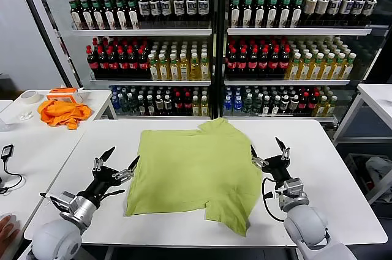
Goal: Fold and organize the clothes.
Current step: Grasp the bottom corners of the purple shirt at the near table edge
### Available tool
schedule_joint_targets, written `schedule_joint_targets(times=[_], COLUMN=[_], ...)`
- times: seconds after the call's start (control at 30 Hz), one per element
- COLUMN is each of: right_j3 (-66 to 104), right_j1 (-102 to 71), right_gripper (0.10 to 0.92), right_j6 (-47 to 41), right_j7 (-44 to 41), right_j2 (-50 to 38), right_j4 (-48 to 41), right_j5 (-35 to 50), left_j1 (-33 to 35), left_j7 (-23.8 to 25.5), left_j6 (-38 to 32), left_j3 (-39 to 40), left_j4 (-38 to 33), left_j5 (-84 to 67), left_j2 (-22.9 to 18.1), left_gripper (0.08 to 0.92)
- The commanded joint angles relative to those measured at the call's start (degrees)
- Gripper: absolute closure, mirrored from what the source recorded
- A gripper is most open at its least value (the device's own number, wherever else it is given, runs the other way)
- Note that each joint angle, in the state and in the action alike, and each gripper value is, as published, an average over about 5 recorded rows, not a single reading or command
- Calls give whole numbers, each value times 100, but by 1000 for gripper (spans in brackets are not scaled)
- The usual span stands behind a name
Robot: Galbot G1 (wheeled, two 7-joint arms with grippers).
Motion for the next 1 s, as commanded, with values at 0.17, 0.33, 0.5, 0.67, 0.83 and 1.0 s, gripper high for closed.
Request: schedule_joint_targets(times=[0.17, 0.33, 0.5, 0.67, 0.83, 1.0], right_j3=[68, 261, 243, 167, 183, 141], right_j1=[-1144, -1821, -2369, -2648, -2743, -2765], right_gripper=[203, 203, 203, 203, 203, 203], right_j6=[-526, -536, -636, -831, -883, -873], right_j7=[-56, -217, -180, -61, -31, 4], right_j2=[-587, -846, -810, -678, -652, -617], right_j4=[1090, 1255, 1434, 1621, 1646, 1589], right_j5=[753, 734, 546, 513, 499, 446], left_j1=[1078, 1318, 1435, 1463, 1482, 1403], left_j7=[-681, -939, -1117, -1333, -1517, -1821], left_j6=[1275, 1874, 2194, 2445, 2525, 2600], left_j3=[-83, 30, 9, 93, 100, 49], left_j4=[-1290, -1570, -1647, -1651, -1415, -987], left_j5=[-600, -698, -1041, -1094, -1083, -1080], left_j2=[75, 15, 20, -24, -36, -7], left_gripper=[177, 177, 177, 177, 177, 177])
